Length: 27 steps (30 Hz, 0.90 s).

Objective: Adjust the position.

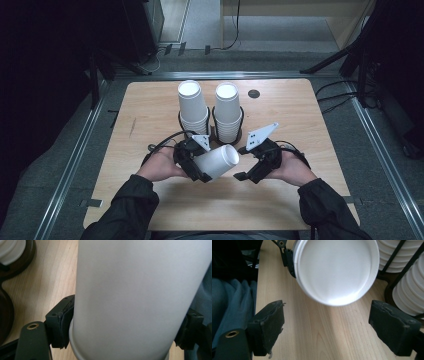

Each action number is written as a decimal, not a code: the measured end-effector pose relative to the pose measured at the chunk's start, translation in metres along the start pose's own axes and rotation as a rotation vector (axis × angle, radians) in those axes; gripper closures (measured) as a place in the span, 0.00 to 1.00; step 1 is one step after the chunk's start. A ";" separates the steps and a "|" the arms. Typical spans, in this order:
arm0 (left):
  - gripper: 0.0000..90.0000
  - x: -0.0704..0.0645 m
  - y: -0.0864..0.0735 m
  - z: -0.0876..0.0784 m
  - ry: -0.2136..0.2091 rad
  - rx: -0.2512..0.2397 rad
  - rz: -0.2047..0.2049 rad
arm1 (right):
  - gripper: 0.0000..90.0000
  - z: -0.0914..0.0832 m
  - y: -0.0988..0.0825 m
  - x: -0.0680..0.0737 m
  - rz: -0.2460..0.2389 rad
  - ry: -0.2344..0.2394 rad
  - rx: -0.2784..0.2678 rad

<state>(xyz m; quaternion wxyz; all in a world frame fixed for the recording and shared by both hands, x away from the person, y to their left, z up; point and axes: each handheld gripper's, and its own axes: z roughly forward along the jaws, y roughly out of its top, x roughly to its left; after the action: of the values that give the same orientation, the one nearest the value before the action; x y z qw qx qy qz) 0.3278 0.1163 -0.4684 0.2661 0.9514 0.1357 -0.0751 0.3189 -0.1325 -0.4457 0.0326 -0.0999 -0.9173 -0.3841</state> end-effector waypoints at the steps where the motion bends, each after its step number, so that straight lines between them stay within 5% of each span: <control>1: 0.22 0.000 0.001 0.002 -0.004 0.002 0.002 | 0.15 0.000 0.001 0.000 0.001 0.000 -0.001; 21: 0.20 -0.010 0.010 0.023 -0.103 0.111 0.047 | 0.15 0.024 0.018 0.003 -0.090 0.108 0.071; 24: 0.19 -0.009 0.009 0.024 -0.106 0.112 0.052 | 0.29 0.023 0.017 0.003 -0.101 0.126 0.087; 27: 0.17 -0.010 0.009 0.024 -0.107 0.101 0.056 | 0.30 0.021 0.017 0.004 -0.101 0.126 0.091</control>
<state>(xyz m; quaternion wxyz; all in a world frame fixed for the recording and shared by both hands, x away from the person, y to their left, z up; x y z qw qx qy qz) 0.3194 0.0941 -0.4819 0.2264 0.9617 0.0905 -0.1250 0.3191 -0.1054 -0.4487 0.0754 -0.0274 -0.9337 -0.3489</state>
